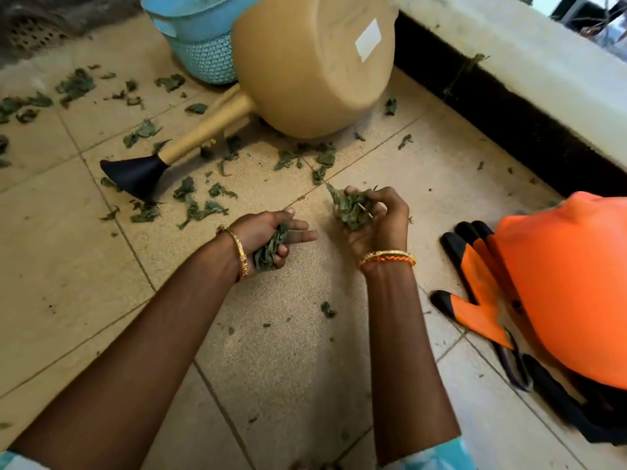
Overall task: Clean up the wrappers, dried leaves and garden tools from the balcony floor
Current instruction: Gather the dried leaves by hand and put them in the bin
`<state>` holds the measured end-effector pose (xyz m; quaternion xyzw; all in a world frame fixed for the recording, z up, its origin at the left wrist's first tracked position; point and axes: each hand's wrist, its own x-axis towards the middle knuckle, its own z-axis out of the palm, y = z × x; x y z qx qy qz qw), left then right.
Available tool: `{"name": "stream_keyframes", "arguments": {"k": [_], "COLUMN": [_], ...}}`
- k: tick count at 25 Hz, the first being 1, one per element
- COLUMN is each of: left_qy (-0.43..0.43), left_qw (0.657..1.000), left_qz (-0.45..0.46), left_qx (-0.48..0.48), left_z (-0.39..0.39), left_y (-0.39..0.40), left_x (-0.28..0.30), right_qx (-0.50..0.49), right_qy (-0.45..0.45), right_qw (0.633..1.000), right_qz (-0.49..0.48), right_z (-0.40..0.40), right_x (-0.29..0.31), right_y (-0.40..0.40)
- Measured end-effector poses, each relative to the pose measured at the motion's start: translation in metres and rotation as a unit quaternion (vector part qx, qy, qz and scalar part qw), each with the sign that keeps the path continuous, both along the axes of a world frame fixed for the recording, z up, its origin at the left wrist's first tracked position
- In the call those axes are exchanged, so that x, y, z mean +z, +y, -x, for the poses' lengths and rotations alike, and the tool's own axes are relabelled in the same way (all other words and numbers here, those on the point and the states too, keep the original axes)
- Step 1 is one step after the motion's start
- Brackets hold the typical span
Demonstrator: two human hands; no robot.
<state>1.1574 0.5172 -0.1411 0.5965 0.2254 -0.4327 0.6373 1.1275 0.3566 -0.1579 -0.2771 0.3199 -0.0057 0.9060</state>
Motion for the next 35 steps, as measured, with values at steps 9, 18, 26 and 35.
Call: {"name": "stream_keyframes", "arguments": {"k": [9, 18, 26, 35], "left_qy": [-0.040, -0.082, -0.004, -0.022], "left_qw": [0.994, 0.991, 1.000, 0.995], "left_qz": [-0.106, -0.102, 0.004, -0.005], "left_qx": [-0.011, 0.021, 0.021, -0.099], "left_z": [0.013, 0.016, 0.019, 0.039], "left_y": [-0.018, -0.017, 0.014, 0.017], "left_x": [-0.022, -0.013, -0.011, -0.021], "right_qx": [0.134, 0.311, 0.388, 0.230], "right_qy": [0.065, -0.027, 0.042, 0.046], "right_qw": [0.883, 0.787, 0.563, 0.746], "right_qz": [0.445, 0.533, 0.728, 0.623], "right_z": [0.015, 0.032, 0.101, 0.095], "right_x": [-0.013, 0.000, -0.018, -0.004], "right_y": [0.045, 0.057, 0.024, 0.023]}}
